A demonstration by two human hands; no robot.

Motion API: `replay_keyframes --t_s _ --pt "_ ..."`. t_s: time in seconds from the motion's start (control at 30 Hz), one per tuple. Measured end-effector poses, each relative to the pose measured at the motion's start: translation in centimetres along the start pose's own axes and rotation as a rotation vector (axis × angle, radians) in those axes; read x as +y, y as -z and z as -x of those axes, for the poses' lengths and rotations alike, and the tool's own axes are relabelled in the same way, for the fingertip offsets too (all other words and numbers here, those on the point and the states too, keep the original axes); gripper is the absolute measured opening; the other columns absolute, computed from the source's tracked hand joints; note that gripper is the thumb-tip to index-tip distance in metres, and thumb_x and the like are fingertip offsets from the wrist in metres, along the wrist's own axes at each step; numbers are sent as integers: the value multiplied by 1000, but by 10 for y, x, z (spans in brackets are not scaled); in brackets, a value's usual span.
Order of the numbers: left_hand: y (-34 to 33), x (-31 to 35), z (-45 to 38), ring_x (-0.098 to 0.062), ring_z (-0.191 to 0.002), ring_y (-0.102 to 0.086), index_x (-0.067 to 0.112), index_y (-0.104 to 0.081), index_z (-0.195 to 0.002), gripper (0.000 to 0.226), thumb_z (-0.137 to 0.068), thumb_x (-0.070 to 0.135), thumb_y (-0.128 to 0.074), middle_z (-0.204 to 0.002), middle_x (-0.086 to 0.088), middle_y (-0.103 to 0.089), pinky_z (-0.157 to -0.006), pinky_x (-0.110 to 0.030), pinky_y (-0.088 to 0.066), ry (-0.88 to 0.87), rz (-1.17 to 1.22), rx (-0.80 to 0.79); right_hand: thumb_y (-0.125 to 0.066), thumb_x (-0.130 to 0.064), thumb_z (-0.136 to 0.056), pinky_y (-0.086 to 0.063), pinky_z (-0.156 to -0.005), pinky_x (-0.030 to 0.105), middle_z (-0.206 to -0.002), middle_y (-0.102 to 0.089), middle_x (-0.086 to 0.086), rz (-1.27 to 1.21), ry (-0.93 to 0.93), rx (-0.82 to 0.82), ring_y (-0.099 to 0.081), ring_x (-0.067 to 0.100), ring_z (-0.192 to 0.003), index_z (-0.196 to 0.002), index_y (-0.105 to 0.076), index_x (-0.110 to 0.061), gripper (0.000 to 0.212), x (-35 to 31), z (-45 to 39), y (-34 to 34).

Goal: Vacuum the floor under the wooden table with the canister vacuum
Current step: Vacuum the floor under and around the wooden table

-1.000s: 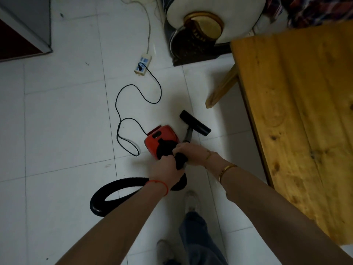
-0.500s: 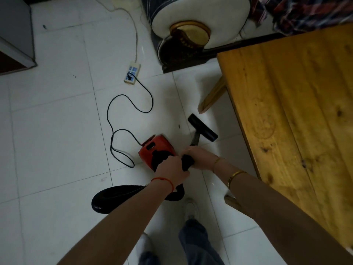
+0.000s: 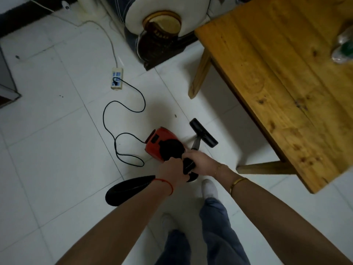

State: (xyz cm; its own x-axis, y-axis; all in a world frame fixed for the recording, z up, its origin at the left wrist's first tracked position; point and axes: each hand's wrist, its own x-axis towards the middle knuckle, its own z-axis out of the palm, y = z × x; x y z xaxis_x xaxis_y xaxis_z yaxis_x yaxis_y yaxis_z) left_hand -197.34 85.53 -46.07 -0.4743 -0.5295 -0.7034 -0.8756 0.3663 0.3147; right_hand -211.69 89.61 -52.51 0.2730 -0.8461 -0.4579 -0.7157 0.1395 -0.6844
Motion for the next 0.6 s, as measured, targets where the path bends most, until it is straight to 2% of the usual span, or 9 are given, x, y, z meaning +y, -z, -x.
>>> replay_keyframes --t_s 0.13,0.23,0.33,0.43,0.6 --pt "-11 -4 13 -24 -76 -65 10 -61 -96 32 -84 39 -60 -90 -7 -65 -67 -37 -55 -77 -18 17 -62 1 -70 -46 -75 33 -89 -58 4 -43 -28 64 -51 19 -80 -90 -61 -11 23 -9 17 -15" --pt "-21 -2 21 -22 -74 -64 12 -62 -95 34 -87 45 -56 -87 -5 -64 -65 -35 -54 -118 -45 35 -63 4 -71 -40 -75 27 -90 -53 0 -41 -38 73 -47 16 -82 -94 -61 -11 27 -11 28 -21" --pt "-27 3 23 -19 -72 -64 14 -62 -95 26 -90 38 -53 -86 -3 -65 -64 -32 -54 -111 -87 33 -65 3 -72 -35 -78 24 -92 -48 -5 -32 -39 69 -45 14 -86 -97 -60 -14 31 -7 35 -23" --pt "-25 11 18 -20 -71 -64 13 -60 -95 23 -89 33 -52 -86 -4 -65 -63 -33 -54 -81 -85 18 -64 4 -71 -36 -78 25 -94 -52 0 -31 -37 49 -45 14 -86 -96 -61 -11 30 0 34 -15" --pt "-9 29 -7 -18 -61 -60 10 -61 -91 21 -86 30 -58 -77 -3 -64 -56 -28 -51 -14 -20 18 -67 0 -71 -49 -78 34 -89 -54 -4 -27 -25 39 -52 16 -82 -88 -60 -15 24 21 19 7"
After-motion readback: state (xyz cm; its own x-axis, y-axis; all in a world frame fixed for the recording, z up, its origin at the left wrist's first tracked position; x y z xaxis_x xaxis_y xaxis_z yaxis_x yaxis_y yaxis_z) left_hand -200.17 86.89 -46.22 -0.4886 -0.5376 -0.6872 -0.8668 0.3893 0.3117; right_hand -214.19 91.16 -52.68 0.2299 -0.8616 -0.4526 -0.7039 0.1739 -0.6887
